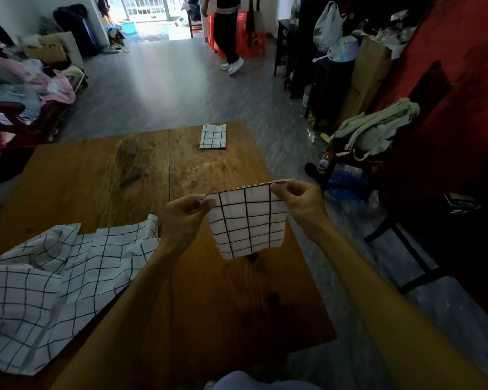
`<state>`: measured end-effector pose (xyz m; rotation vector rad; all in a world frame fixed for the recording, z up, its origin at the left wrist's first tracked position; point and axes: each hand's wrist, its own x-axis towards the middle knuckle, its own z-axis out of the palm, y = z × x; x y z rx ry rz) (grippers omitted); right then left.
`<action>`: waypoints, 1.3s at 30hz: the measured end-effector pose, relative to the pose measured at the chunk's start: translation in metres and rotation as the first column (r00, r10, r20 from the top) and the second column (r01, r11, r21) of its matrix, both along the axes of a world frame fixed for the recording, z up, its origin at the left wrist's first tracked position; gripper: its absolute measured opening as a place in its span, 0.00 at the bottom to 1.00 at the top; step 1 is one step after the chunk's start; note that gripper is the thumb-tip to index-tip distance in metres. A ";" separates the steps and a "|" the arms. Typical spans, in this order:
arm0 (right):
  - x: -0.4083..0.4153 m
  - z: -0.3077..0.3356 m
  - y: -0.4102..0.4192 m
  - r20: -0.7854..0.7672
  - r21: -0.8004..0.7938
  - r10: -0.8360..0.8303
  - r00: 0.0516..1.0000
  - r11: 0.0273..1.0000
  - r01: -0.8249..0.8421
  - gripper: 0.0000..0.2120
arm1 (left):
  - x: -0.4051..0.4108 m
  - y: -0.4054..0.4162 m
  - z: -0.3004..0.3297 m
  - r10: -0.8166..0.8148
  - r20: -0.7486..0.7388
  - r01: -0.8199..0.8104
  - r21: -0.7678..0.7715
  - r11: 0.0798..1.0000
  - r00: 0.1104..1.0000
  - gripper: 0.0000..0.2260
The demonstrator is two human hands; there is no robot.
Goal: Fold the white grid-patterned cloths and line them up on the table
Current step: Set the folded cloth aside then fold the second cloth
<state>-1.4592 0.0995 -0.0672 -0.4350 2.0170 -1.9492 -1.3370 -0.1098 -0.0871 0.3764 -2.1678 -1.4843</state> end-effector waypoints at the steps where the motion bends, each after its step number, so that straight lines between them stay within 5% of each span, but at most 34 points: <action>1: -0.001 0.000 0.000 -0.003 0.000 -0.005 1.000 1.000 0.005 0.16 | -0.001 0.000 0.001 -0.007 -0.017 0.007 0.000 1.000 1.000 0.05; 6: -0.004 -0.003 0.001 -0.018 0.030 -0.024 1.000 0.999 0.025 0.11 | -0.003 0.000 0.002 -0.016 -0.059 0.016 0.012 1.000 0.998 0.06; 8: -0.004 -0.006 -0.001 -0.205 0.178 -0.051 0.978 0.980 0.088 0.15 | -0.005 0.002 0.002 -0.027 -0.062 0.028 0.007 1.000 0.998 0.06; 11: 0.001 -0.008 -0.014 -0.707 0.348 0.075 0.703 0.902 0.254 0.24 | -0.009 0.008 0.000 -0.023 -0.051 0.023 0.001 1.000 0.998 0.06; 13: 0.011 -0.003 -0.030 -0.795 0.404 0.222 0.565 0.888 0.219 0.21 | -0.011 0.014 0.000 -0.035 -0.038 0.034 -0.024 0.999 0.999 0.08; 15: 0.021 0.001 -0.044 -0.791 0.439 0.301 0.533 0.886 0.152 0.14 | -0.012 0.018 0.000 -0.032 -0.035 0.029 -0.087 0.996 0.999 0.07; 22: 0.030 0.002 -0.054 -0.758 0.315 0.203 0.620 0.946 0.075 0.02 | -0.004 0.017 -0.007 0.050 -0.017 -0.052 -0.208 0.977 0.999 0.05; 27: 0.022 0.006 -0.046 -0.629 0.252 0.103 0.770 0.965 0.076 0.03 | 0.008 0.009 -0.022 0.097 -0.006 -0.093 -0.336 0.937 0.995 0.05; 39: 0.030 0.015 -0.053 -0.503 0.175 0.006 0.865 0.980 0.095 0.05 | 0.011 0.009 -0.025 0.074 -0.136 -0.124 -0.407 0.905 0.988 0.09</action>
